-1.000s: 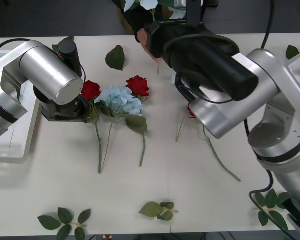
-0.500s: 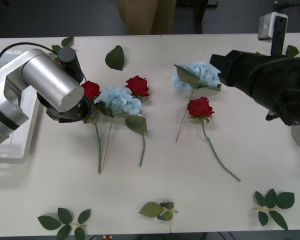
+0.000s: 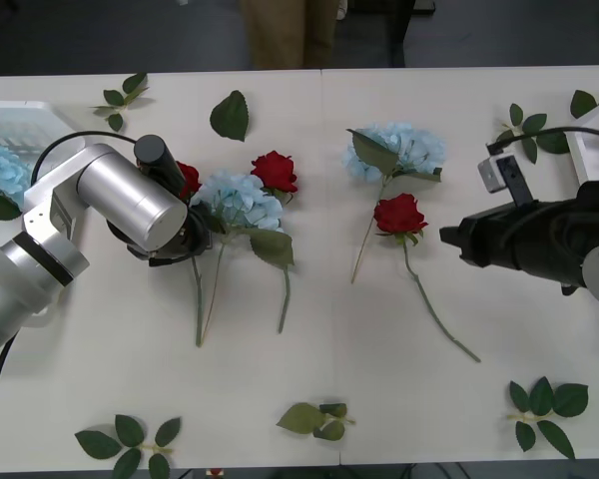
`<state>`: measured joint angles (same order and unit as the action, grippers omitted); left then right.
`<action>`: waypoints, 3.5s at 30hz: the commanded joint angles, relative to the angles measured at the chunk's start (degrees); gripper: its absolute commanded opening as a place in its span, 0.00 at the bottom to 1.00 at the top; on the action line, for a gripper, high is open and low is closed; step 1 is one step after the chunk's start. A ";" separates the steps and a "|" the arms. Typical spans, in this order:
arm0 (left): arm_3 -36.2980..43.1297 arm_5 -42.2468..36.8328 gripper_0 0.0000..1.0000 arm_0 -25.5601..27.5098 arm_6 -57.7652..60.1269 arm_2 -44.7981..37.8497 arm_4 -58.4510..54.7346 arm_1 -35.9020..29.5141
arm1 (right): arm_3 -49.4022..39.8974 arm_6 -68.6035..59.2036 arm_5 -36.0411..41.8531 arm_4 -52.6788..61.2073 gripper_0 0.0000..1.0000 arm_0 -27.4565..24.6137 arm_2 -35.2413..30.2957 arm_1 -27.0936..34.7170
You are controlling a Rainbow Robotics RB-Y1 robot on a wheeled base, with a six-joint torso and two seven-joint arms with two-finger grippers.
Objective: Place the red flowers into the right box and the blue flowers into the left box. If a person shows an open palm, hand one flower to the person first, then continue sorting.
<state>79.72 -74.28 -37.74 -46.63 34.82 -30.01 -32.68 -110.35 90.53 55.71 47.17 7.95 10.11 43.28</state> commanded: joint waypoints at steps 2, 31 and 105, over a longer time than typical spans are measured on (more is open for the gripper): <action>-0.88 1.77 1.00 0.47 -4.26 0.95 1.19 1.39 | 5.67 2.72 -0.07 0.38 0.63 2.25 1.66 -3.47; -6.77 11.00 0.00 0.56 -6.28 5.52 3.56 1.13 | 25.54 6.59 -2.36 -11.49 0.59 14.38 6.41 -17.44; 5.80 0.54 0.00 -4.54 -71.50 -24.53 -47.94 -13.11 | 65.09 3.78 -22.13 -31.00 0.60 30.64 -1.06 5.76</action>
<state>84.25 -74.43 -40.92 -115.43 10.84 -77.16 -44.45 -44.52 94.87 34.21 16.35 36.27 9.23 49.50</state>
